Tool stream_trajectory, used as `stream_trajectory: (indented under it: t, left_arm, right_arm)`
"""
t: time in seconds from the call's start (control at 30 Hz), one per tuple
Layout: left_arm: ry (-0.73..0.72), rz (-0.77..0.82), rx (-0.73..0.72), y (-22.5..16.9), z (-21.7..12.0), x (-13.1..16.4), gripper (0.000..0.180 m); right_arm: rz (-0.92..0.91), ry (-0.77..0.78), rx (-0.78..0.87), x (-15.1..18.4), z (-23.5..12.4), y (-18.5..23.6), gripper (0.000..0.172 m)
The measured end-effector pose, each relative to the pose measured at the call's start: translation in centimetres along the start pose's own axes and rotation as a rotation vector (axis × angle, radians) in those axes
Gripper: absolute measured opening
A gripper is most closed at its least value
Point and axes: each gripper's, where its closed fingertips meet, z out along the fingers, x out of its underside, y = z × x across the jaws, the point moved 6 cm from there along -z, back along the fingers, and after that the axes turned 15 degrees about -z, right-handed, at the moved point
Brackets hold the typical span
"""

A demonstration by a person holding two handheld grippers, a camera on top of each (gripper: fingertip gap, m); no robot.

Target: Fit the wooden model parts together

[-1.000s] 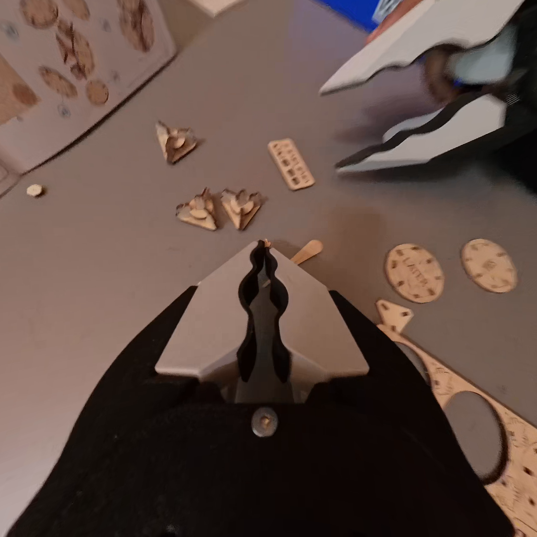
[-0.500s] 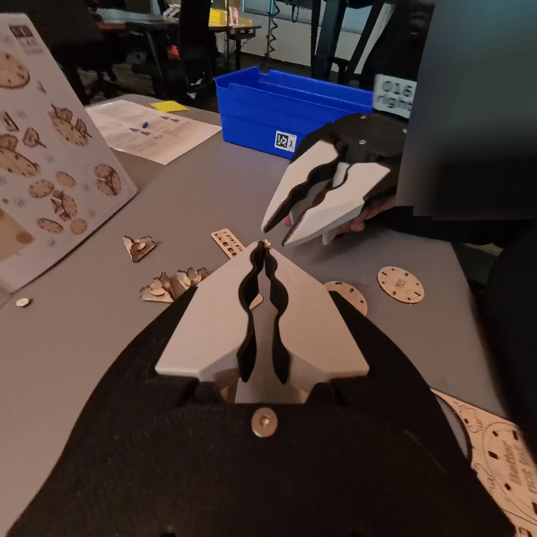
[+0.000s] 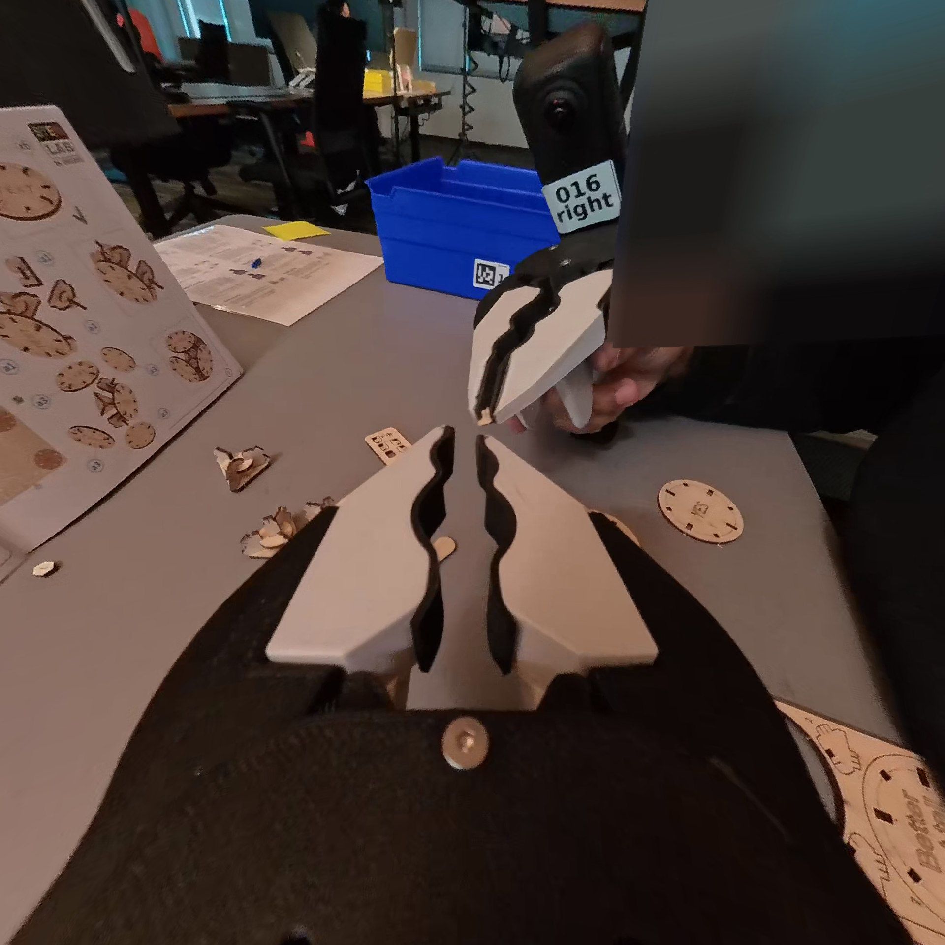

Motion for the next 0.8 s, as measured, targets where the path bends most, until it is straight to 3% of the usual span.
stream_trajectory:
  t: [0.23,0.8]
  left_arm:
    - [-0.020,-0.082,0.161,-0.9,0.1,0.0,0.007]
    - [-0.025,-0.117,0.204,-1.0,-0.2,-0.1,0.000]
  right_arm:
    - [0.117,-0.080,-0.130,-0.3,-0.1,0.2,0.001]
    - [0.043,-0.098,-0.060,-0.2,-0.1,0.0,0.002]
